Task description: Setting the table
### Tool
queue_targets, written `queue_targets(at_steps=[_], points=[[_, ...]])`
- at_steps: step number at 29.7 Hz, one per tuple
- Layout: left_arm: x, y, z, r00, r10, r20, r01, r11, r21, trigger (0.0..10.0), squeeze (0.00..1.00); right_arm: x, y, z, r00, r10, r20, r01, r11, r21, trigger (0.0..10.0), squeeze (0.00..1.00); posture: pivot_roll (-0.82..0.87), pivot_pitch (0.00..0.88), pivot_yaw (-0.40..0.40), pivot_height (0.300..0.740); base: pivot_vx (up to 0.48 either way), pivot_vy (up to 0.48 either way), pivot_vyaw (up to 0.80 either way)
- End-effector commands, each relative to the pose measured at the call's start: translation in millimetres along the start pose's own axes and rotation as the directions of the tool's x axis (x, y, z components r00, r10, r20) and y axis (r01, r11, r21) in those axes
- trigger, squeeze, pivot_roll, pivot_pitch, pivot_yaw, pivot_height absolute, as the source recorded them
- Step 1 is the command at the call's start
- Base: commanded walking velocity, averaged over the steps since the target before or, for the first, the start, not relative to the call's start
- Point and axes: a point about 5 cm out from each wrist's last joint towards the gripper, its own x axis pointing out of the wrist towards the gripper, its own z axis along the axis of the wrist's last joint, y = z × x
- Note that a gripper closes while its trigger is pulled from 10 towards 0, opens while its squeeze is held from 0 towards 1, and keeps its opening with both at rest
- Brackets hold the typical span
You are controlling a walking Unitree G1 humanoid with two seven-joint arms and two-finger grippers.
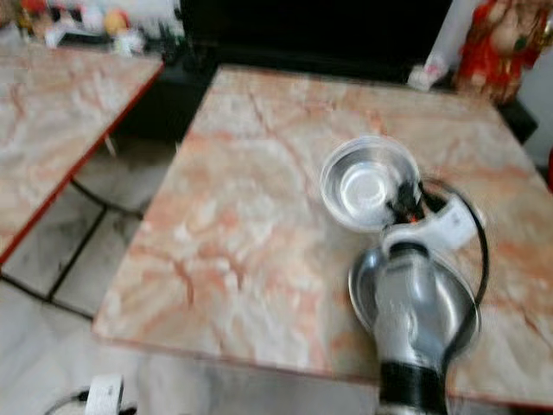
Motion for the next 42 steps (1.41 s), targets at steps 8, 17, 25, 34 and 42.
queue_targets(at_steps=[8,17,25,34,42], points=[[-0.7,-3.5,-6.0,1.0,0.0,-0.028,-0.001,1.0,-0.012,10.0,0.0,-23.2,-24.3,26.4,0.97,-0.235,0.062,0.238,0.97,-0.043,10.0,0.0,0.05,0.089,-0.093,0.74,0.0,0.0,0.0],[-0.2,-4.3,-4.4,1.0,-0.008,-0.026,0.008,1.0,-0.002,10.0,0.0,-40.3,-41.8,9.8,0.9,-0.435,-0.035,0.435,0.9,-0.003,10.0,0.0,0.06,0.062,-0.093,0.74,0.0,0.0,0.0],[-0.5,0.9,-3.7,1.0,0.003,-0.026,-0.003,1.0,0.003,10.0,0.0,-52.0,-49.3,2.4,0.848,-0.522,-0.09,0.526,0.85,0.03,10.0,0.0,0.06,0.062,-0.092,0.74,0.0,0.0,0.0],[-1.9,4.2,-6.8,1.0,0.004,-0.03,-0.004,1.0,-0.003,10.0,0.0,-67.2,-50.1,-3.9,0.83,-0.543,-0.129,0.552,0.833,0.038,10.0,0.0,0.06,0.083,-0.093,0.74,0.0,0.0,0.0],[-1.4,3.2,-5.9,1.0,0.003,-0.03,-0.003,1.0,0.002,10.0,0.0,-69.2,-51.2,-11.6,0.832,-0.523,-0.186,0.538,0.842,0.04,10.0,0.0,0.06,0.086,-0.091,0.74,0.0,0.0,0.0]])
